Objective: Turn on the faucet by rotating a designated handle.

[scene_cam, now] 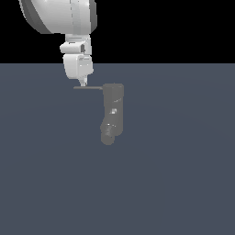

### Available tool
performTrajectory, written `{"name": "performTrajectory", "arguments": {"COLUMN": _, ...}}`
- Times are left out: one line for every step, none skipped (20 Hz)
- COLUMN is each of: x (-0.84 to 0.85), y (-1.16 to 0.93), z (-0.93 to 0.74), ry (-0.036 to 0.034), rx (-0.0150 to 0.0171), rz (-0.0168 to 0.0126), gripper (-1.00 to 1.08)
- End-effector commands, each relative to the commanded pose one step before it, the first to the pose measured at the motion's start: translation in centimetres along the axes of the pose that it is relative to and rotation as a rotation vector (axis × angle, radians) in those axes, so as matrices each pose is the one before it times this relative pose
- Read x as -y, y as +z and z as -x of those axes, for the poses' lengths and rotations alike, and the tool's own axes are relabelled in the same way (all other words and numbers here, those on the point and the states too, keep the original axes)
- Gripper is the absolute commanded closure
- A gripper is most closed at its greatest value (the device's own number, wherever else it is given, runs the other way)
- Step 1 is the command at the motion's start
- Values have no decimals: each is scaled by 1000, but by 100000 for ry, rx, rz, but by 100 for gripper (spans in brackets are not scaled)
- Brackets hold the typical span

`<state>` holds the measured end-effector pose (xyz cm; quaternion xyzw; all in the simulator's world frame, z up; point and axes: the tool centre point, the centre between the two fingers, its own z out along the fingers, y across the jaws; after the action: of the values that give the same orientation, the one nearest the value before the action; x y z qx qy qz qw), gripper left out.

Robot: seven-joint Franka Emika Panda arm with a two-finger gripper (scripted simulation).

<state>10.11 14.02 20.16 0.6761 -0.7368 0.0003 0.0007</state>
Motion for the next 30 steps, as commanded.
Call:
{"name": "performTrajectory", "arguments": {"x": 172, "y": 64, "z": -51, "ry": 679, "rx": 40, "rz": -47, "gripper": 108}}
{"name": "performTrajectory", "arguments": {"x": 0, "y": 0, "z": 0, "ry": 0, "rx": 0, "rz": 0, "gripper": 108}}
{"name": "performTrajectory", "arguments": {"x": 0, "y": 0, "z": 0, "ry": 0, "rx": 0, "rz": 0, "gripper": 108}}
{"name": "performTrajectory", "arguments": {"x": 0, "y": 0, "z": 0, "ry": 0, "rx": 0, "rz": 0, "gripper": 108}}
{"name": "performTrajectory", "arguments": {"x": -21, "y": 5, "z": -14, "ry": -63, "rx": -12, "rz": 26, "gripper": 108}}
{"name": "performTrajectory", "arguments": {"x": -251, "y": 0, "z": -7, "ry": 0, "rx": 0, "rz": 0, "gripper": 108}}
{"name": "performTrajectory", "arguments": {"x": -253, "y": 0, "z": -7, "ry": 0, "rx": 0, "rz": 0, "gripper": 108}}
{"name": "performTrajectory", "arguments": {"x": -255, "y": 0, "z": -7, "ry": 0, "rx": 0, "rz": 0, "gripper": 108}}
{"name": "performTrajectory", "arguments": {"x": -257, "y": 0, "z": -7, "ry": 0, "rx": 0, "rz": 0, "gripper": 108}}
{"name": "performTrajectory", "arguments": {"x": -259, "y": 0, "z": -7, "ry": 0, "rx": 0, "rz": 0, "gripper": 108}}
{"name": "performTrajectory", "arguments": {"x": -261, "y": 0, "z": -7, "ry": 0, "rx": 0, "rz": 0, "gripper": 108}}
{"name": "performTrajectory", "arguments": {"x": -263, "y": 0, "z": -7, "ry": 0, "rx": 0, "rz": 0, "gripper": 108}}
{"name": "performTrajectory", "arguments": {"x": -265, "y": 0, "z": -7, "ry": 0, "rx": 0, "rz": 0, "gripper": 108}}
{"name": "performTrajectory", "arguments": {"x": -267, "y": 0, "z": -7, "ry": 0, "rx": 0, "rz": 0, "gripper": 108}}
{"name": "performTrajectory", "arguments": {"x": -269, "y": 0, "z": -7, "ry": 0, "rx": 0, "rz": 0, "gripper": 108}}
{"name": "performTrajectory", "arguments": {"x": -271, "y": 0, "z": -7, "ry": 0, "rx": 0, "rz": 0, "gripper": 108}}
{"name": "performTrajectory", "arguments": {"x": -273, "y": 0, "z": -7, "ry": 0, "rx": 0, "rz": 0, "gripper": 108}}
{"name": "performTrajectory", "arguments": {"x": -275, "y": 0, "z": -8, "ry": 0, "rx": 0, "rz": 0, "gripper": 108}}
{"name": "performTrajectory", "arguments": {"x": -276, "y": 0, "z": -8, "ry": 0, "rx": 0, "rz": 0, "gripper": 108}}
{"name": "performTrajectory", "arguments": {"x": -278, "y": 0, "z": -8, "ry": 0, "rx": 0, "rz": 0, "gripper": 108}}
{"name": "performTrajectory", "arguments": {"x": -280, "y": 0, "z": -8, "ry": 0, "rx": 0, "rz": 0, "gripper": 108}}
{"name": "performTrajectory", "arguments": {"x": -282, "y": 0, "z": -8, "ry": 0, "rx": 0, "rz": 0, "gripper": 108}}
{"name": "performTrajectory", "arguments": {"x": -283, "y": 0, "z": -8, "ry": 0, "rx": 0, "rz": 0, "gripper": 108}}
{"name": "performTrajectory", "arguments": {"x": -285, "y": 0, "z": -8, "ry": 0, "rx": 0, "rz": 0, "gripper": 108}}
{"name": "performTrajectory", "arguments": {"x": -277, "y": -13, "z": -49, "ry": 57, "rx": 38, "rz": -10, "gripper": 108}}
{"name": "performTrajectory", "arguments": {"x": -288, "y": 0, "z": -8, "ry": 0, "rx": 0, "rz": 0, "gripper": 108}}
{"name": "performTrajectory", "arguments": {"x": -290, "y": 0, "z": -8, "ry": 0, "rx": 0, "rz": 0, "gripper": 108}}
{"name": "performTrajectory", "arguments": {"x": -291, "y": 0, "z": -8, "ry": 0, "rx": 0, "rz": 0, "gripper": 108}}
{"name": "performTrajectory", "arguments": {"x": -293, "y": 0, "z": -8, "ry": 0, "rx": 0, "rz": 0, "gripper": 108}}
{"name": "performTrajectory", "arguments": {"x": -294, "y": 0, "z": -8, "ry": 0, "rx": 0, "rz": 0, "gripper": 108}}
